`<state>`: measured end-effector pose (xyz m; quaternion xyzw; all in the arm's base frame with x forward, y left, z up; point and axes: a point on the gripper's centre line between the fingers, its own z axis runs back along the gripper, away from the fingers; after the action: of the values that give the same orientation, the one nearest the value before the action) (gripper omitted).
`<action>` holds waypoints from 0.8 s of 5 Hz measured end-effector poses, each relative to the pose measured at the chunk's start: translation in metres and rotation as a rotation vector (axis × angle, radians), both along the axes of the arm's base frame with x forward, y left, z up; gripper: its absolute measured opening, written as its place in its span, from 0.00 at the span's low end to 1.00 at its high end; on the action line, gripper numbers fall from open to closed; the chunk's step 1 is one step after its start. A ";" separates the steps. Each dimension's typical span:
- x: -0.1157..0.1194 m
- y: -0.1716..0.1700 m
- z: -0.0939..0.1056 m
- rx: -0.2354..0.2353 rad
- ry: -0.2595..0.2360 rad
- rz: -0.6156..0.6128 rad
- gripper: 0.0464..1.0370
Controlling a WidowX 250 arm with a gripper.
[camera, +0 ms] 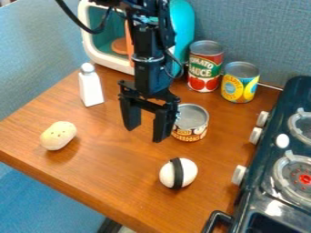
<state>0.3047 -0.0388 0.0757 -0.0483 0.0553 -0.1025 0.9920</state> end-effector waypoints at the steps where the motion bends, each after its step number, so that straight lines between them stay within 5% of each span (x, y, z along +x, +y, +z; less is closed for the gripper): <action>1: -0.003 0.000 -0.009 0.002 0.029 0.000 0.96; 4: -0.013 -0.027 -0.004 0.016 -0.036 -0.110 0.96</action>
<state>0.2919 -0.0661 0.0720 -0.0355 0.0409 -0.1572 0.9861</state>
